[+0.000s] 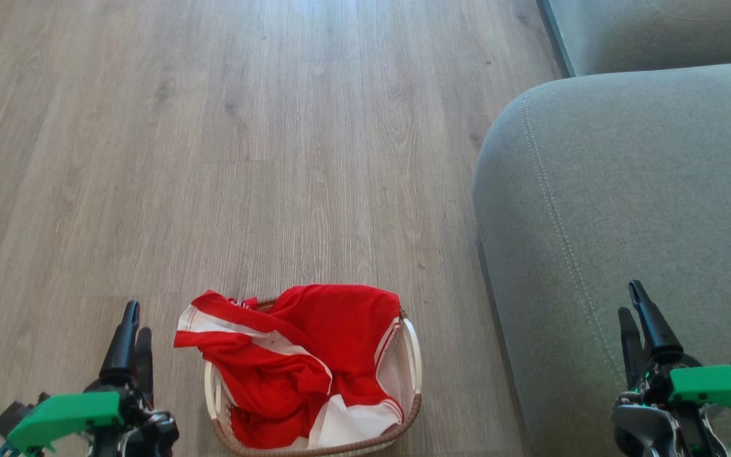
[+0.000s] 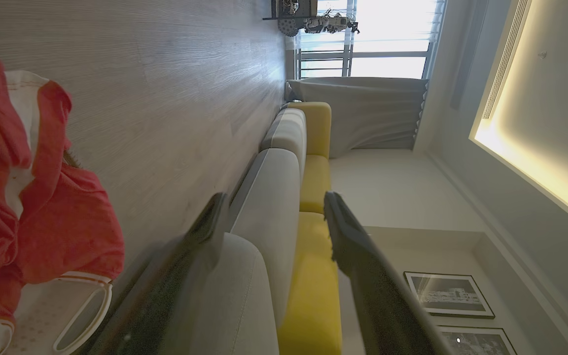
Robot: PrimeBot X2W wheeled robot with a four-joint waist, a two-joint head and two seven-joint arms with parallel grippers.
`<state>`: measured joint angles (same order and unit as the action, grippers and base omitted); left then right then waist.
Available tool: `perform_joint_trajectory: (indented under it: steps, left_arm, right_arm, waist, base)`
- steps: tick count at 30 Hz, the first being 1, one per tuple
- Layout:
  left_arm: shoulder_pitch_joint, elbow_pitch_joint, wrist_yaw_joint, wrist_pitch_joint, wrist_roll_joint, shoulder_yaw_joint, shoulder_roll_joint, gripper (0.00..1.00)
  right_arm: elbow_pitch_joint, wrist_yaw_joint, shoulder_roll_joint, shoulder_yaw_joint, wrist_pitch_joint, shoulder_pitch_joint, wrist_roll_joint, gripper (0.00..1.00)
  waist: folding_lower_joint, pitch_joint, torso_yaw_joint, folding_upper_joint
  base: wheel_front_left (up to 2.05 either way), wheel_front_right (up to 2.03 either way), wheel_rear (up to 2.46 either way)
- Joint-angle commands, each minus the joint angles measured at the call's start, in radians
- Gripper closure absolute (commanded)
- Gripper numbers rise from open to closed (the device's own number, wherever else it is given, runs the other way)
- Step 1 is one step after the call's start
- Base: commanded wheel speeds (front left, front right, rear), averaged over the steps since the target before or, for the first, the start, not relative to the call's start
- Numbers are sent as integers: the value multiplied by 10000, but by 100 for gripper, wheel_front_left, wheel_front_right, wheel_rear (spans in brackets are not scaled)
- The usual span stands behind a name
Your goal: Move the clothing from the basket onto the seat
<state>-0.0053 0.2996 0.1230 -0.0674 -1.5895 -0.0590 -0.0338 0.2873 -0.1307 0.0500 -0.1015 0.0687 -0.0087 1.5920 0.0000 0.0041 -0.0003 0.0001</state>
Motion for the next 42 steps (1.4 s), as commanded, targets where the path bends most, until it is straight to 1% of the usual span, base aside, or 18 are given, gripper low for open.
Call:
perform_joint_trajectory:
  steps: [1,8,15,27,37,39,42]
  left_arm:
    - [-501,-401,12,107,155,-2,-85,0]
    - [-529,-614,16,311,715,52,-90,0]
    - [-558,-838,20,516,1702,105,-95,0]
    - [-520,-1189,27,866,3845,274,-108,0]
    - [-469,-1396,31,1159,5811,407,-112,0]
    - [-464,-1392,13,1187,6025,421,-113,0]
    - [-453,-1393,-57,1275,6685,490,-117,0]
  right_arm:
    - [-446,-2,17,32,-93,-370,-120,0]
    - [-790,-2,25,115,-299,-384,-535,0]
    - [-1086,-2,154,300,-506,-389,-1307,0]
    - [-1494,-1,396,778,-859,-365,-3395,0]
    - [-1500,-1,564,990,-1154,-325,-5181,0]
    - [-1478,-1,579,1020,-1183,-325,-5368,0]
    - [-1443,-1,584,1084,-1272,-334,-5875,0]
  waist:
    - [0,-1,-6,-1]
    - [0,-3,-38,-1]
    - [0,7,-70,-1]
    - [0,-6,-101,-1]
    - [0,-36,-139,-1]
    - [0,-38,-144,-1]
    - [0,-43,-157,-1]
  base:
    - [0,0,0]
    - [0,0,0]
    - [0,0,0]
    - [0,0,0]
    - [0,0,0]
    - [0,0,0]
    - [0,0,0]
